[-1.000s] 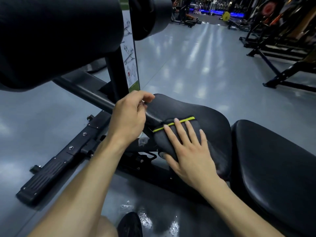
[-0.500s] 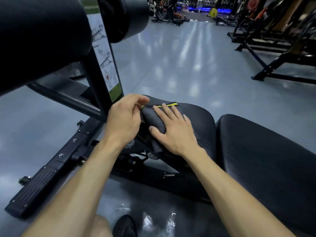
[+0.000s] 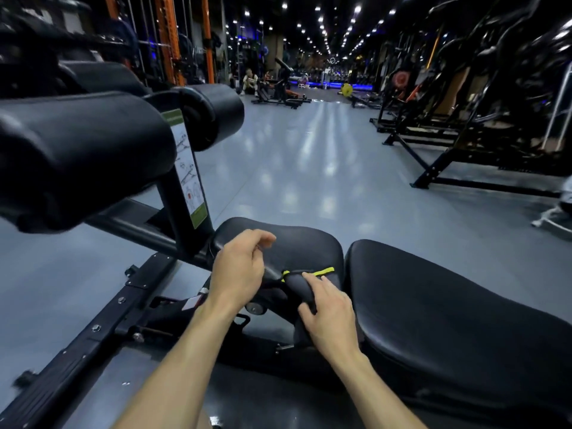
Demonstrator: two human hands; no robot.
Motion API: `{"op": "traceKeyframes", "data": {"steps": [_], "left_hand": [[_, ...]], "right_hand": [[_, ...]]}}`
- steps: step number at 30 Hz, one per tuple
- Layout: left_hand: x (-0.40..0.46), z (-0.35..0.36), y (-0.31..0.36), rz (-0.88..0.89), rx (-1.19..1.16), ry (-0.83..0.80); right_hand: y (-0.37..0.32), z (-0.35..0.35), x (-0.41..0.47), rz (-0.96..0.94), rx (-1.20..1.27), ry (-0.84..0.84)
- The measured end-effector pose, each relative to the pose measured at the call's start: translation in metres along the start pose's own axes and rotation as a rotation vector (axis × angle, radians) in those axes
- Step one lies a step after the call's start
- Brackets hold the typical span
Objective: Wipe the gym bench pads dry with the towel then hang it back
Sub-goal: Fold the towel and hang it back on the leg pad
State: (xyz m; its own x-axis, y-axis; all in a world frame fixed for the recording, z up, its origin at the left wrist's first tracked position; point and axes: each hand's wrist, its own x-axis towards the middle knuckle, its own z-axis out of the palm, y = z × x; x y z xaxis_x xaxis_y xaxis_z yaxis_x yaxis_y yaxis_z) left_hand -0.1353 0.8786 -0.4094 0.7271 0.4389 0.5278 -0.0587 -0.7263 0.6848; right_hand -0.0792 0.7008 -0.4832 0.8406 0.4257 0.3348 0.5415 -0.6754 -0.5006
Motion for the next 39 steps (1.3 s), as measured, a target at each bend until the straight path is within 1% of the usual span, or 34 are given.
{"op": "traceKeyframes", "data": {"steps": [2, 4, 6, 8, 10, 12, 15, 18, 23, 26, 29, 34, 37, 39], "left_hand": [[-0.012, -0.012, 0.006, -0.043, -0.064, 0.029], [-0.030, -0.026, 0.014, -0.112, -0.114, -0.008], [-0.045, -0.039, 0.018, -0.186, -0.159, -0.083], [-0.056, -0.049, 0.019, -0.246, -0.211, -0.161], [-0.066, -0.060, 0.025, -0.287, -0.294, -0.229], [-0.074, -0.072, 0.036, -0.310, -0.409, -0.258], [-0.079, -0.085, 0.058, -0.378, -0.573, -0.225], [-0.078, -0.093, 0.073, -0.447, -0.635, -0.183], [-0.080, -0.102, 0.083, -0.474, -0.692, -0.114], [-0.079, -0.101, 0.082, -0.477, -0.702, -0.089], [-0.073, -0.099, 0.079, -0.487, -0.644, -0.068], [-0.042, -0.088, 0.055, -0.499, -0.546, -0.025], [-0.018, -0.076, 0.026, -0.535, -0.498, 0.009], [0.002, -0.066, 0.005, -0.541, -0.423, 0.032]], "right_hand": [[-0.002, -0.016, -0.002, 0.080, 0.100, -0.002], [-0.005, -0.035, -0.003, 0.208, 0.223, -0.009], [-0.009, -0.055, -0.001, 0.360, 0.478, -0.007], [-0.019, -0.071, -0.001, 0.474, 0.796, -0.027], [-0.036, -0.086, -0.002, 0.517, 1.025, -0.097], [-0.058, -0.099, -0.005, 0.502, 1.136, -0.173], [-0.094, -0.117, -0.009, 0.484, 1.259, -0.322], [-0.123, -0.129, -0.012, 0.451, 1.366, -0.490], [-0.141, -0.128, -0.008, 0.422, 1.509, -0.565], [-0.142, -0.118, -0.002, 0.420, 1.497, -0.641], [-0.140, -0.113, 0.007, 0.406, 1.506, -0.719], [-0.132, -0.095, 0.045, 0.422, 1.625, -0.754], [-0.123, -0.074, 0.080, 0.488, 1.680, -0.730], [-0.110, -0.056, 0.109, 0.552, 1.707, -0.702]]}}
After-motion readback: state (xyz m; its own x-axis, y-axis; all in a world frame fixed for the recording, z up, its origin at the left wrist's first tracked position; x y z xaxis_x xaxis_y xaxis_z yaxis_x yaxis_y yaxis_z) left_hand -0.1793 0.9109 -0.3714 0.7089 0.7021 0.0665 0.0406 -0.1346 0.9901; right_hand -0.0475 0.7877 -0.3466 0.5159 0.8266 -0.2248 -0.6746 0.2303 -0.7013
